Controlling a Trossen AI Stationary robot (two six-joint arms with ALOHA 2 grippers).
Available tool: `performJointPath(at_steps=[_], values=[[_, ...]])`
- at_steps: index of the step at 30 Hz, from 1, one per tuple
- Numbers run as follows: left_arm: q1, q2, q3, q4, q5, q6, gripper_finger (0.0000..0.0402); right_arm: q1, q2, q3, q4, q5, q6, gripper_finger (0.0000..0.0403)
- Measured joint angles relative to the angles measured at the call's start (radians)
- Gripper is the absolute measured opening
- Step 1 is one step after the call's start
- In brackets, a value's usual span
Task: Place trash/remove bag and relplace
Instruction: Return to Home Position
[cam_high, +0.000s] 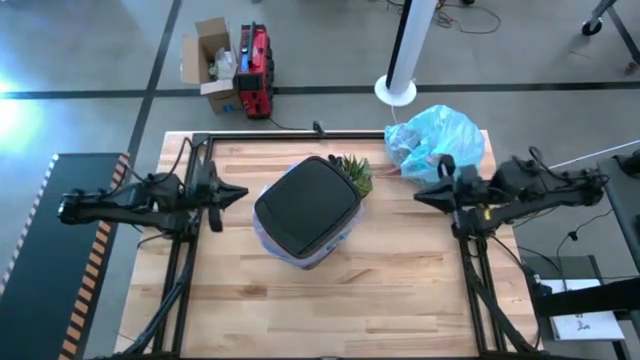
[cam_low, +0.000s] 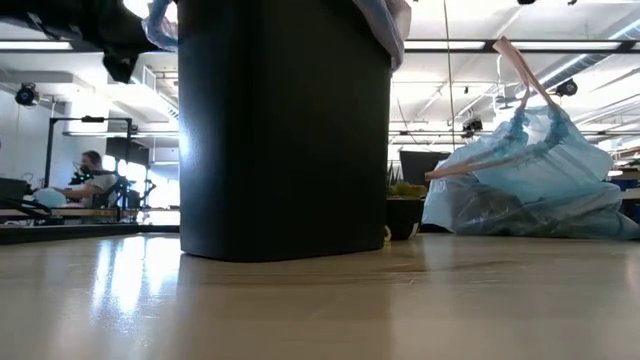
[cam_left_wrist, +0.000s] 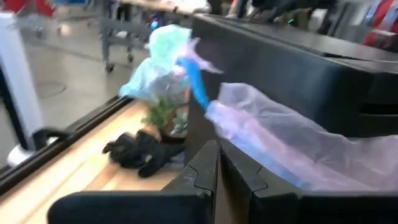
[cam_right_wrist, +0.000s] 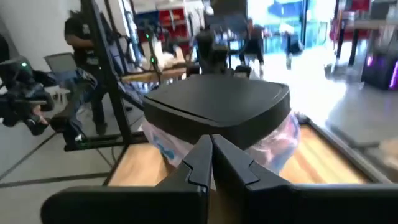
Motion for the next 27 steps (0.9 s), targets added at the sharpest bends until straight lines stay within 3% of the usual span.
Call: performJointPath(at_steps=[3,8,13,19,22,27], values=[[0.000,-0.016,-0.073,0.135,0.036,0.036,0.0007,0.000,-0.087,-0.079,0.053,-0.002,-0.055,0.0000],[0.000,-0.060,-0.193,0.287,0.036,0.054,0.0008,0.000,-0.228,-0.194,0.072,0.001,-0.001,0.0000],[0.000,-0.127,-0.325,0.366,0.035,0.054,0.0009,0.000,-0.353,-0.339,0.241,-0.016,-0.046,0.0000],[0.000,-0.188,-0.474,0.586,0.035,0.054,0.0009,0.000,-0.507,-0.542,0.380,-0.029,-0.046,0.0000],[0.000,-0.202,-0.503,0.583,0.035,0.094,0.0009,0.000,-0.574,-0.650,0.483,-0.029,-0.036,0.0000],[0.000,-0.203,-0.497,0.525,0.010,0.068,0.0009,0.000,-0.553,-0.755,0.606,-0.052,0.059,0.0000]])
